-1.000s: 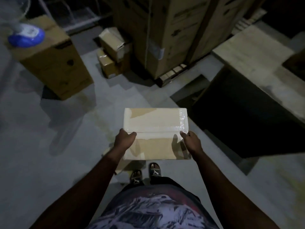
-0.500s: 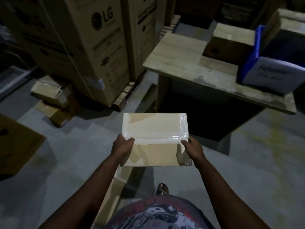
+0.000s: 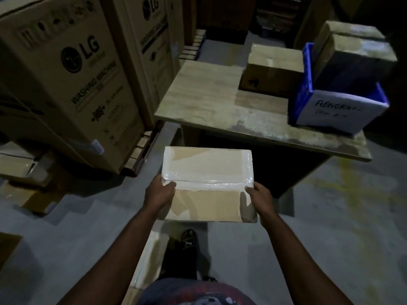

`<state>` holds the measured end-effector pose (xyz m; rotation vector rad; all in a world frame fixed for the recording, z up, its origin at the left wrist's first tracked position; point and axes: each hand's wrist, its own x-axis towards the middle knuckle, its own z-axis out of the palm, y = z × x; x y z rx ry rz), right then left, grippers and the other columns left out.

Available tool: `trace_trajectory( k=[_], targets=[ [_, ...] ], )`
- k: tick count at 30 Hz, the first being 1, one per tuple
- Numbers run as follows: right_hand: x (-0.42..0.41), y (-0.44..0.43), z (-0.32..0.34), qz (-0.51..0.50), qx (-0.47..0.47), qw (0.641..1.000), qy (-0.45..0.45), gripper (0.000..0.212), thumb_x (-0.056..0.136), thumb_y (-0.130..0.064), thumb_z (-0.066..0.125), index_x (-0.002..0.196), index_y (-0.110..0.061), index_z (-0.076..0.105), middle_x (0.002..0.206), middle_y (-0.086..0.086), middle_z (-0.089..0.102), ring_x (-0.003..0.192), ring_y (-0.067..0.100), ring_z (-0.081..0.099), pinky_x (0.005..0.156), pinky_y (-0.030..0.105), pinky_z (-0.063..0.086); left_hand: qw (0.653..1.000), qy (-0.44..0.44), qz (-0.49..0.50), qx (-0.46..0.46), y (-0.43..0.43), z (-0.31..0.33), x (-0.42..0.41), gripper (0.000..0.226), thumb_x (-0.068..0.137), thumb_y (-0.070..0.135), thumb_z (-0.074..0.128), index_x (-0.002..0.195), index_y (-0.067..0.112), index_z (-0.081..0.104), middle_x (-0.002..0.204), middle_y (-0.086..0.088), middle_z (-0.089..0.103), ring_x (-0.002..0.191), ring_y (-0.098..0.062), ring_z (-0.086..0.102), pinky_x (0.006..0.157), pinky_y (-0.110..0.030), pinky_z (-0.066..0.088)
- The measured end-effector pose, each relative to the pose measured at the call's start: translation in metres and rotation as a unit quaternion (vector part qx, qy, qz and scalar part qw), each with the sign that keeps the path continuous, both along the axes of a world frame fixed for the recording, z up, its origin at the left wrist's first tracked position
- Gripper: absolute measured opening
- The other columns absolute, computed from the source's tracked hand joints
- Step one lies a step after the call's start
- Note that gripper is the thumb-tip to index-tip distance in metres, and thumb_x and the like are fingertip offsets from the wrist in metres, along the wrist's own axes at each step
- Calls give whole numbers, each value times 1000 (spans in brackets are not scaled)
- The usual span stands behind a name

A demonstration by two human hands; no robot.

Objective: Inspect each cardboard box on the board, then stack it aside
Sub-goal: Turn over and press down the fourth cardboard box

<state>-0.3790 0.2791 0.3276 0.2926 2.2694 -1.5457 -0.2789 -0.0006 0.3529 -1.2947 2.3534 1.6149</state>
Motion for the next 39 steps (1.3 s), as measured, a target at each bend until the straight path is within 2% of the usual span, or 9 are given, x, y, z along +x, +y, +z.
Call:
trace_trajectory(
  k=[8,10,13,19,24,28,32,36,39],
  targets=[
    [-91,-46,8,-33,53,998,10,21,92,-21,65,110,-14,72,100,4,75,90,25,70,87,45,56,999,28,-32,9,-53,3,-109,27,88,27,63,114,22,61,109,-2,65,101,-26,62,92,-40,53],
    [-109,-54,14,-37,55,998,19,20,92,-20,64,109,-14,73,100,4,75,89,22,70,81,38,56,998,38,-42,7,-63,4,-133,28,85,28,64,112,22,63,107,0,66,99,-24,62,91,-38,52],
    [-133,-64,25,-42,67,996,31,20,93,-18,63,110,-15,72,99,3,74,87,19,68,68,28,49,997,45,-55,8,-72,8,-166,28,90,21,62,118,20,62,108,0,63,98,-22,60,84,-32,47],
    [-192,-72,26,-47,82,995,29,20,95,-16,62,112,-13,71,101,4,72,86,19,66,70,28,47,996,57,-72,6,-84,10,-231,27,88,18,60,113,22,67,102,3,69,89,-15,62,70,-26,44],
    [-252,-79,15,-54,90,994,22,23,92,-25,63,113,-16,69,103,4,71,94,24,66,90,44,54,996,37,-78,-4,-93,3,-290,43,84,27,59,127,26,63,114,5,68,102,-20,62,83,-30,47],
    [-302,-81,13,-51,101,993,31,21,92,-24,61,111,-19,66,106,1,70,94,23,64,89,44,54,995,48,-82,-18,-89,1,-342,43,86,22,58,129,22,59,124,13,59,113,-17,58,88,-29,45],
    [-350,-82,14,-35,114,992,32,32,92,-18,60,124,-17,62,108,0,65,98,24,62,88,40,52,992,12,-101,-70,-90,-8,-391,54,95,13,56,148,15,45,142,-7,56,124,-29,55,97,-31,43],
    [-385,-82,11,2,139,989,46,45,88,-11,59,132,-16,56,114,2,64,101,27,62,87,40,53,992,-3,-86,-87,-91,-12,-426,58,99,17,58,153,17,37,149,-8,49,133,-29,49,106,-32,38],
    [-402,-80,5,14,137,989,45,48,82,-24,56,129,-25,54,114,6,65,100,29,63,85,43,55,990,-4,-96,-104,-93,-15,-441,59,100,18,58,154,19,36,150,-7,49,134,-28,48,106,-31,38]
  ],
)
